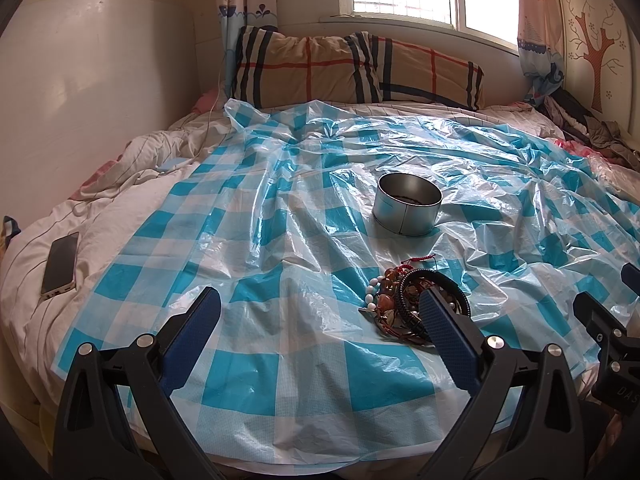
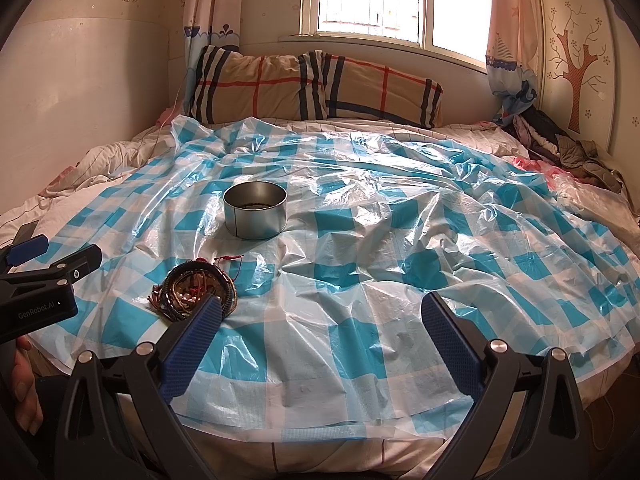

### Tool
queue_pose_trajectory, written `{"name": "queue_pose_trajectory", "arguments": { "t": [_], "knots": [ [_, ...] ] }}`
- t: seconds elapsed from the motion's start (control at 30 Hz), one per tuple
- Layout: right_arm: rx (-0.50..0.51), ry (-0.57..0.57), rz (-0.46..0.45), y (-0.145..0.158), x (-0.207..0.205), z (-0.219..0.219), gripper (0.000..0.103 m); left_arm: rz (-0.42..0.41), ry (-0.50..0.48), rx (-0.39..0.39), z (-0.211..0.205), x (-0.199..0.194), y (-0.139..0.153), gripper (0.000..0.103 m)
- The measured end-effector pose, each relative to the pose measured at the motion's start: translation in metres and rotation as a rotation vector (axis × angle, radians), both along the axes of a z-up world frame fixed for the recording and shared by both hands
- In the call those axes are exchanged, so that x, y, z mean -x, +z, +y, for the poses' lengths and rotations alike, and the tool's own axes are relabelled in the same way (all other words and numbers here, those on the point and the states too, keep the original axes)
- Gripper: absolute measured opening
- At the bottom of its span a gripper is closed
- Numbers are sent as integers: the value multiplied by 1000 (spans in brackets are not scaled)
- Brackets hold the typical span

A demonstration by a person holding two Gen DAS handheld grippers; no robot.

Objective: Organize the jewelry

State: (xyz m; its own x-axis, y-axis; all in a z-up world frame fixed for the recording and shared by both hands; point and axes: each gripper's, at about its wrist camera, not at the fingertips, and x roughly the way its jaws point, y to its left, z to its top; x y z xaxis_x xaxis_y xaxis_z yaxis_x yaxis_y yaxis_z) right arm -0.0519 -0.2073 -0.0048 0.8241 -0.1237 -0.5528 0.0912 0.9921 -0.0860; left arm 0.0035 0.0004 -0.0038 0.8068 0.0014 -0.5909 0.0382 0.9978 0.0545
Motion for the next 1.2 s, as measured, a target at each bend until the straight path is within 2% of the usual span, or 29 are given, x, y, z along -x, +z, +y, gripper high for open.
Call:
{"name": "queue_pose_trajectory", "arguments": {
  "t": [1.03,1.2],
  "knots": [
    [16,22,-8,3,0,6,96,-4,0,-16,-1,0,1,96],
    [26,27,-73,16,-14,10,96,-12,-87,-35,-8,4,2,95]
  ]
}}
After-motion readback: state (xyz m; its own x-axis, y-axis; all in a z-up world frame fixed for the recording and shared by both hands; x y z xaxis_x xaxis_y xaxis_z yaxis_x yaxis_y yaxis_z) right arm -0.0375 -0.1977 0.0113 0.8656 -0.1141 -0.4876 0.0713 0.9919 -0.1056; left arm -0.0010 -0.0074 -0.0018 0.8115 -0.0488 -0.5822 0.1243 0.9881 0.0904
